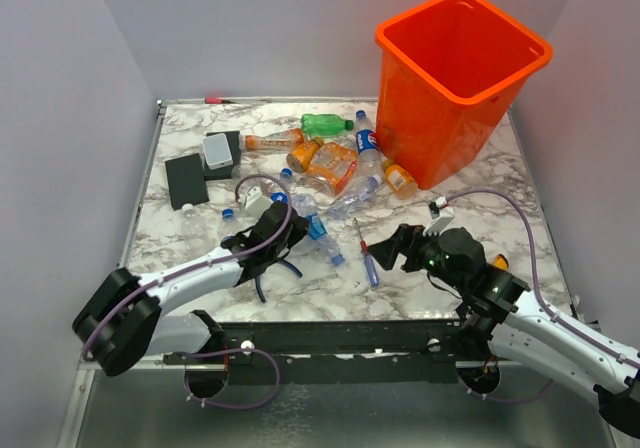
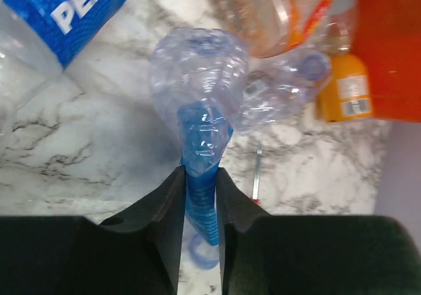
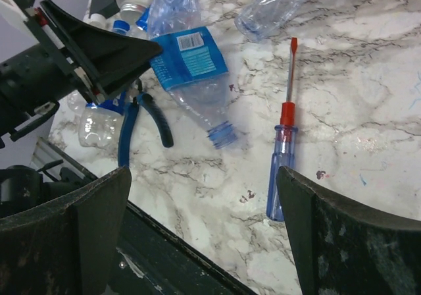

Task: Put the plastic bottles in the bin
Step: Pick up the plastic bottle at the center of the board.

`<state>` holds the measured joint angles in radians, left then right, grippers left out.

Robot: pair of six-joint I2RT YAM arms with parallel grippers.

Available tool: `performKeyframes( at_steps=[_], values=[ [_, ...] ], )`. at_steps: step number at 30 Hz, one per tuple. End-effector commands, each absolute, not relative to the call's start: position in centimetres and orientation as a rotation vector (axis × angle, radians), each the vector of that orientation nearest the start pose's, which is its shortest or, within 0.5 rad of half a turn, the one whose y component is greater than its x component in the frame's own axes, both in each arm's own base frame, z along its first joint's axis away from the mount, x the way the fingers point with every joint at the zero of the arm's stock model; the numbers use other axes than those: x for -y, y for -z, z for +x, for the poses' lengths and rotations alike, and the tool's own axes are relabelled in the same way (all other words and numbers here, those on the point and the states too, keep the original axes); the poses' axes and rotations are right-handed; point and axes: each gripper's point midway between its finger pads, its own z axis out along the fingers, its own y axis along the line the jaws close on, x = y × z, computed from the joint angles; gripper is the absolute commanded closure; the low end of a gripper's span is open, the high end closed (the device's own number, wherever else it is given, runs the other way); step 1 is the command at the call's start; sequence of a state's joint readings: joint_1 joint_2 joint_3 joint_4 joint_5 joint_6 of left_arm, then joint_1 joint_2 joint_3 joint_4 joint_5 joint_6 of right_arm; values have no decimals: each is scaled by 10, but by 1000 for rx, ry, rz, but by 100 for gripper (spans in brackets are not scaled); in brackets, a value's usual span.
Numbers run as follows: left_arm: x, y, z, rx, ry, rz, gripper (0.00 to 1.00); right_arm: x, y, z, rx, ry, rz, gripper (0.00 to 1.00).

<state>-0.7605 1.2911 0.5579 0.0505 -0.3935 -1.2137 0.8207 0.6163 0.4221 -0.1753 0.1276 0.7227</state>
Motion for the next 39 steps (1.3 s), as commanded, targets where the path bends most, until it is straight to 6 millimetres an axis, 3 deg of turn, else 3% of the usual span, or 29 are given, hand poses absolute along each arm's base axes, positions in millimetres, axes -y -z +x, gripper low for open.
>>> performKeyframes(
  at_steps=[1,5,12,14,19,35,39],
  values=[
    [221,-140,282,-2002,793,-656,78,-224,-192,184,-1979,-967,-118,5],
    [218,-175,276,-1936,854,-583,86,-242,-205,179,-1977,-1037,-217,6],
    [212,-216,262,-1818,982,-549,100,-262,-223,175,-1926,-1174,-247,6],
    [211,-233,258,-1737,1065,-552,100,-274,-237,170,-1883,-1259,-286,6],
    [218,-267,248,-1615,1244,-528,100,-289,-239,163,-1903,-1326,-376,9],
    [246,-289,231,-1647,1427,-420,100,-284,-223,176,-1972,-1110,-532,37],
    [245,-291,231,-1640,1429,-424,100,-285,-219,175,-1994,-1095,-576,36]
  ],
)
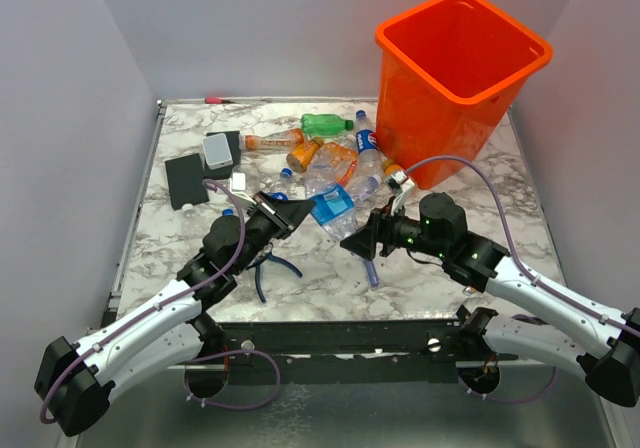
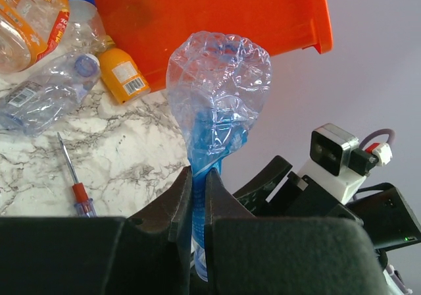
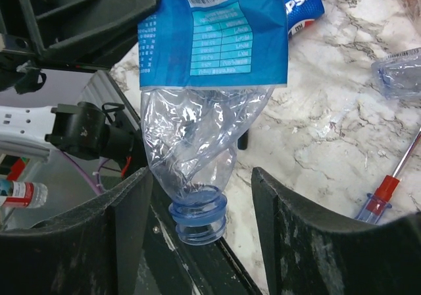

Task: Put the plastic bottles in the bin
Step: Pick up the plastic bottle at the center of the board, then place the plastic bottle in the trash bin.

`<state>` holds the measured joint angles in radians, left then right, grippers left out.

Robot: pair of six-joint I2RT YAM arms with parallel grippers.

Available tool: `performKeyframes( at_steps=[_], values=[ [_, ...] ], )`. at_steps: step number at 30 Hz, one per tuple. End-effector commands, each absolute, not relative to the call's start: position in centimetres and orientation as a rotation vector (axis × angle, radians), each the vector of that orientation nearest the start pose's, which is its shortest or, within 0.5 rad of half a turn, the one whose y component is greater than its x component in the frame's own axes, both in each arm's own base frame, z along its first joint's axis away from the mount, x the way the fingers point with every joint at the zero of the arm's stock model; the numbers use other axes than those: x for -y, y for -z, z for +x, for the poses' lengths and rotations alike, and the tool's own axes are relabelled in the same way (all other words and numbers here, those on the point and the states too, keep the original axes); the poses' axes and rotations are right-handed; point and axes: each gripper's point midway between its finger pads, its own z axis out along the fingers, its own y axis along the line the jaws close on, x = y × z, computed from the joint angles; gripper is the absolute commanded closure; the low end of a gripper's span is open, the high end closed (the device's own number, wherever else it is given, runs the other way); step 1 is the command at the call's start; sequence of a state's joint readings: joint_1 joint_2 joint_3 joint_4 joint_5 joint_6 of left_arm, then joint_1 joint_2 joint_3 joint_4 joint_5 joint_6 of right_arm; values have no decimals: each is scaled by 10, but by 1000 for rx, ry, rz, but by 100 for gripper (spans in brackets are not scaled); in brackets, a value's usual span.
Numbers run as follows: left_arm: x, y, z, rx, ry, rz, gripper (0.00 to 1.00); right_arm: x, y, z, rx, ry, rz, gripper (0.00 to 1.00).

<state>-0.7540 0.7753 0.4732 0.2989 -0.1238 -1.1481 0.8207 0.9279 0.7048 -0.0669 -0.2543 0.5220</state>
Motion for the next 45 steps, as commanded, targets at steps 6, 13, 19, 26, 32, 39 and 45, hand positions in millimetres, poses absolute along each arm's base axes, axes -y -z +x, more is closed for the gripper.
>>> performKeyframes(
  at_steps=[6,13,19,26,32,39,45],
  values=[
    [246,-293,231,-1646,1426,-421,100,-285,-212,163,-2003,-1115,-663,19],
    [248,-291,231,-1661,1432,-416,100,-281,-211,166,-1990,-1102,-628,35],
    [248,-294,230,-1655,1434,-410,100,-290,-209,164,-2019,-1138,-659,70],
    [217,-305,239,-1629,1105,-250,7,-276,-215,162,-2077,-1095,-581,100],
    [183,-345,236,-1503,622,243,1,-256,-218,144,-2223,-1064,-516,100],
    [200,-317,205,-1219,324,1012,1,-261,-234,116,-2350,-1200,-536,100],
    [200,-306,203,-1041,145,1232,1,-264,-225,107,-2459,-1227,-533,100]
  ],
)
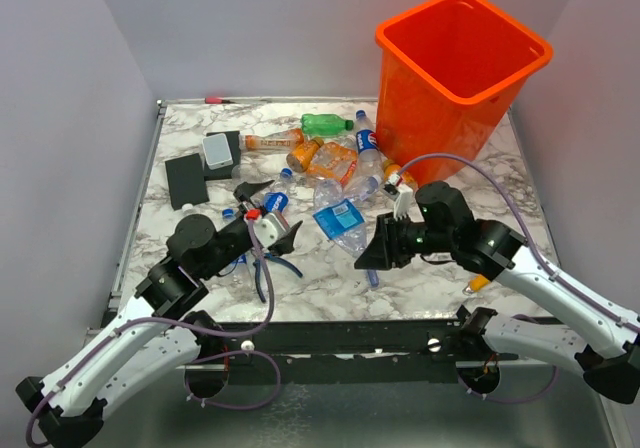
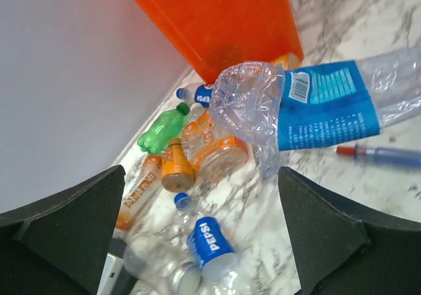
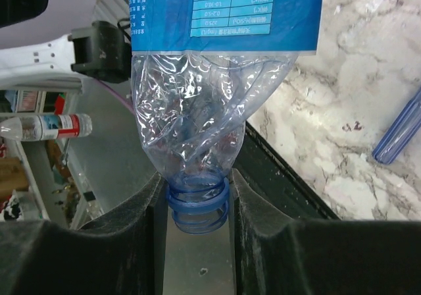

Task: Put the plastic bottles in the bin
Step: Place the plastic bottle in the trash bin.

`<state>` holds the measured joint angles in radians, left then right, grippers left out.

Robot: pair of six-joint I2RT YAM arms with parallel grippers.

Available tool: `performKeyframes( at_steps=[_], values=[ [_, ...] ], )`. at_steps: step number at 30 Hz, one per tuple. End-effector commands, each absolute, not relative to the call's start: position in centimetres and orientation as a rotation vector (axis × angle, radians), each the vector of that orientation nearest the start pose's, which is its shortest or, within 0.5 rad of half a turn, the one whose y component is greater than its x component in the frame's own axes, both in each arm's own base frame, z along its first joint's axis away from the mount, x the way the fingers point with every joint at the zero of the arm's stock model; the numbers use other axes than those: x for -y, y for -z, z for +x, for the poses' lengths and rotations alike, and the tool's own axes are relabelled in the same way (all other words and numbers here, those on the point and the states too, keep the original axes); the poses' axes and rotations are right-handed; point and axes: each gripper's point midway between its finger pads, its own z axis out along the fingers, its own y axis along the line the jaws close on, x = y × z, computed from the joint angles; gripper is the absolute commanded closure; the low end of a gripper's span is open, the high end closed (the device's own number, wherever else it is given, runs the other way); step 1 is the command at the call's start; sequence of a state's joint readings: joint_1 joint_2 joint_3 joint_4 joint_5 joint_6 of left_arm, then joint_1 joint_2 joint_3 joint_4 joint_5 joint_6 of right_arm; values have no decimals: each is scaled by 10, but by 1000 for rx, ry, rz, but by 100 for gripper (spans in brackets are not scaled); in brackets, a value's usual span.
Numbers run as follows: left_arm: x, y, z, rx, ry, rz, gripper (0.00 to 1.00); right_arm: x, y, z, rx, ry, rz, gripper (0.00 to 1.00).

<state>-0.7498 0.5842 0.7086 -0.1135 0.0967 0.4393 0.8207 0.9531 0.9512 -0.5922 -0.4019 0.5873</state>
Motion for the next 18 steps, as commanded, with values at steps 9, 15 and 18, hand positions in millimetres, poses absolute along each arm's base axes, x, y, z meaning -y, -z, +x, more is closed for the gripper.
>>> performKeyframes(
  at_steps=[9,15,18],
  values=[
    [213,-266,197,-961,36,1496,1,-280,-231,115,-2487,-1256,-563,100],
    [230,-234,183,-951,-58,1646,1,-296,-239,127,-2501,-1260,-603,100],
    [239,-229,178,-931,-81,1667,2,-304,-243,132,-2499,-1270,-628,100]
  ],
)
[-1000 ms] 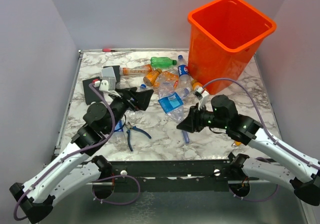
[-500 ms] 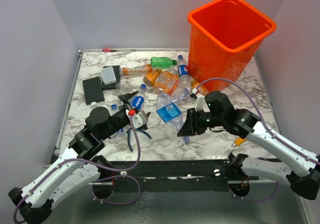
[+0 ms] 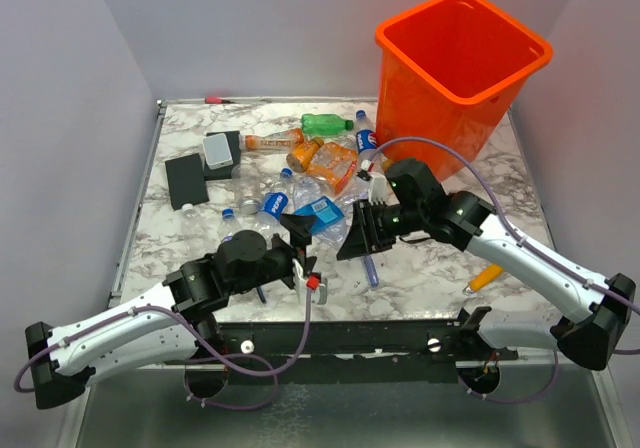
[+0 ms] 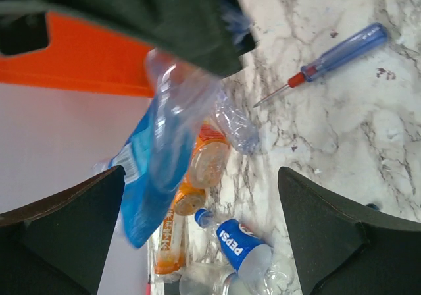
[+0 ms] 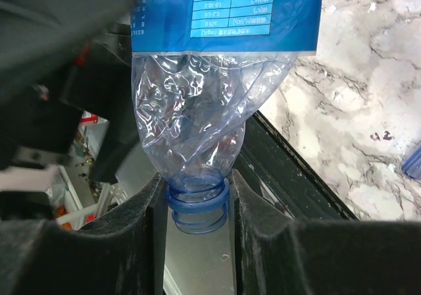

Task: Put the plastic bottles in the bin
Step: Place the plastic bottle in the trash bin.

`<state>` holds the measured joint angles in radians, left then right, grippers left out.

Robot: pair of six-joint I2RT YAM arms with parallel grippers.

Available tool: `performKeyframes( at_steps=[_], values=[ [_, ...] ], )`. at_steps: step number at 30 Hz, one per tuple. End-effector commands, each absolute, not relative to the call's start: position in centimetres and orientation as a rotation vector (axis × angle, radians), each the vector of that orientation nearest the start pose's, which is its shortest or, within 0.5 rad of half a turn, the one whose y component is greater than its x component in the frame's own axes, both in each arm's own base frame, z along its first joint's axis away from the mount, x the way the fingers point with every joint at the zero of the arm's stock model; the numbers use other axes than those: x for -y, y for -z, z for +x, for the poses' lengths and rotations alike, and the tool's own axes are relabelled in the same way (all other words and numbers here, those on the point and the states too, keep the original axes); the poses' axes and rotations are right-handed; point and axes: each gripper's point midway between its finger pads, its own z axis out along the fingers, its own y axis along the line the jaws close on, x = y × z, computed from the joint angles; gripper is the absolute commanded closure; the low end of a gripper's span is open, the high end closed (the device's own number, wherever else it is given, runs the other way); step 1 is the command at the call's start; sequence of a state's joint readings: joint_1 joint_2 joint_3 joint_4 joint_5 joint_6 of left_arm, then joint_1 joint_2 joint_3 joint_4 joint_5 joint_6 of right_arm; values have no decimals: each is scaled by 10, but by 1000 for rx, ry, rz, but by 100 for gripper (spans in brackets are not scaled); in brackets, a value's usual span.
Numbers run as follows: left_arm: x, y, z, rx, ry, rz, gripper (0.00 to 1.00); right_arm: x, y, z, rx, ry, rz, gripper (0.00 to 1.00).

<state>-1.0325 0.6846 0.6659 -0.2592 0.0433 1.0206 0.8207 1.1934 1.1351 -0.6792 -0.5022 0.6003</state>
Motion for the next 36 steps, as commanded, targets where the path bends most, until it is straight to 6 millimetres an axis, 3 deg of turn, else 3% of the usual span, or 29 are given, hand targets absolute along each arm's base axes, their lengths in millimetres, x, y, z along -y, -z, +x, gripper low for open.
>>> performKeyframes(
  at_steps=[1,11,14,17,18,21,22,25,27,32,34,36],
  values=[
    [242,-230,178,-924,-85,1655,2,-306,-243,133,-2500,-1272,-635,100],
    [244,-230,194,-960,-172,1593,32,-303,-244,133,-2506,-1244,-662,100],
    [246,-229,196,-960,-178,1586,58,-303,-244,133,-2505,-1251,-666,100],
    [249,-229,198,-954,-188,1584,93,-303,-245,131,-2498,-1258,-671,100],
    [249,-230,199,-952,-190,1577,99,-303,-246,131,-2496,-1259,-673,100],
    [250,-232,200,-947,-192,1561,100,-302,-252,129,-2475,-1270,-687,100],
    [249,-233,200,-949,-192,1554,100,-302,-255,129,-2462,-1276,-696,92],
    [249,-235,200,-967,-171,1519,100,-299,-271,129,-2407,-1267,-722,41],
    [250,-238,198,-994,-126,1477,100,-293,-286,134,-2363,-1213,-717,26],
    [256,-240,188,-1102,64,1365,100,-264,-331,163,-2166,-971,-639,19],
    [265,-240,179,-1173,207,1310,100,-249,-355,176,-2016,-906,-555,19],
    [278,-247,165,-1249,401,1230,100,-235,-388,177,-1805,-923,-499,19]
  ],
)
